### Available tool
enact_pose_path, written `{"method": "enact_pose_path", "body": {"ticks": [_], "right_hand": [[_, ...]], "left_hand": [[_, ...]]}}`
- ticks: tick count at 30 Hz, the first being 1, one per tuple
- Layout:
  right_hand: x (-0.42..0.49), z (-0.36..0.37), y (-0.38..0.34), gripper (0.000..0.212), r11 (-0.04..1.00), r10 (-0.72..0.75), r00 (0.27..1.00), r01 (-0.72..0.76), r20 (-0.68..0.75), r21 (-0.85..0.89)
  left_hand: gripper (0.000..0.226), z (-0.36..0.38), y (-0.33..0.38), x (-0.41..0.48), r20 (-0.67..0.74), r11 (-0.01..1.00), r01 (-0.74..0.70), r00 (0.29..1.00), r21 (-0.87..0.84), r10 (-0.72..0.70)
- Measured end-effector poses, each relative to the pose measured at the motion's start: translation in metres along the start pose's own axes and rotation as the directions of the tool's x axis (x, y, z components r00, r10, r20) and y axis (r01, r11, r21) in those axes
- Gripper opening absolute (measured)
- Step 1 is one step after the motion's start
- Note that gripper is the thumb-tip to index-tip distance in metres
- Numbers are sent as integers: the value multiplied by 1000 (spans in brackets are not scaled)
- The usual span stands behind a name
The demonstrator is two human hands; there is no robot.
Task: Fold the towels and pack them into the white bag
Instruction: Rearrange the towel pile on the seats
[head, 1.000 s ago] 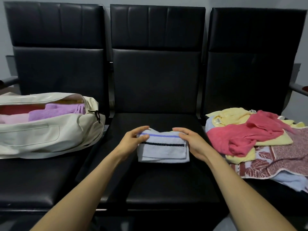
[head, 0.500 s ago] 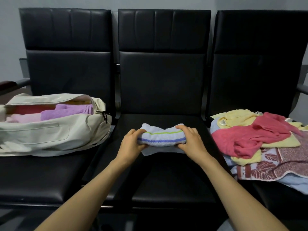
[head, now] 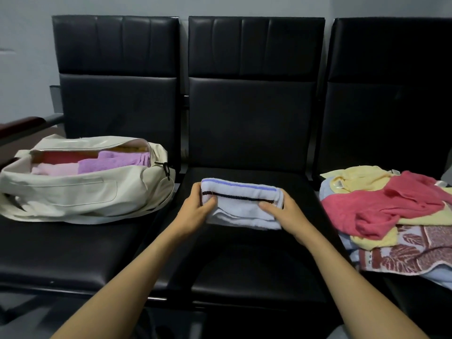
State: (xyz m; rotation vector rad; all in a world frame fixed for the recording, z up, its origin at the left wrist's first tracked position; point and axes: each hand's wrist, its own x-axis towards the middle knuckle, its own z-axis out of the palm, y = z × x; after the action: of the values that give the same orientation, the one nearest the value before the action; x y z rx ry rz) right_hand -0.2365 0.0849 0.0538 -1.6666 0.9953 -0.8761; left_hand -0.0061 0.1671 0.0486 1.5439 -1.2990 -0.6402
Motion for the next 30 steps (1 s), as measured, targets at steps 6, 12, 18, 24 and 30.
{"method": "enact_pose_path", "body": {"ticks": [6, 12, 18, 24, 30], "right_hand": [[4, 8, 9, 32, 969, 234, 942, -245, 242, 18], [29, 29, -33, 42, 980, 194, 908, -199, 372, -27], [117, 115, -116, 31, 999, -3, 954, 16, 300, -43], [185, 243, -157, 54, 997, 72, 971, -65, 230, -36], [214, 351, -175, 22, 997, 30, 936, -4, 352, -75]], "left_hand": [[62, -6, -17, 6, 163, 892, 375, 925, -251, -343], [51, -47, -10, 19, 47, 929, 293, 956, -225, -290], [45, -150, 8, 60, -340, 952, 136, 912, -273, -227], [20, -266, -13, 76, -527, 975, 217, 824, -46, -208], [12, -350, -46, 79, -551, 921, 381, 753, -81, -360]]}}
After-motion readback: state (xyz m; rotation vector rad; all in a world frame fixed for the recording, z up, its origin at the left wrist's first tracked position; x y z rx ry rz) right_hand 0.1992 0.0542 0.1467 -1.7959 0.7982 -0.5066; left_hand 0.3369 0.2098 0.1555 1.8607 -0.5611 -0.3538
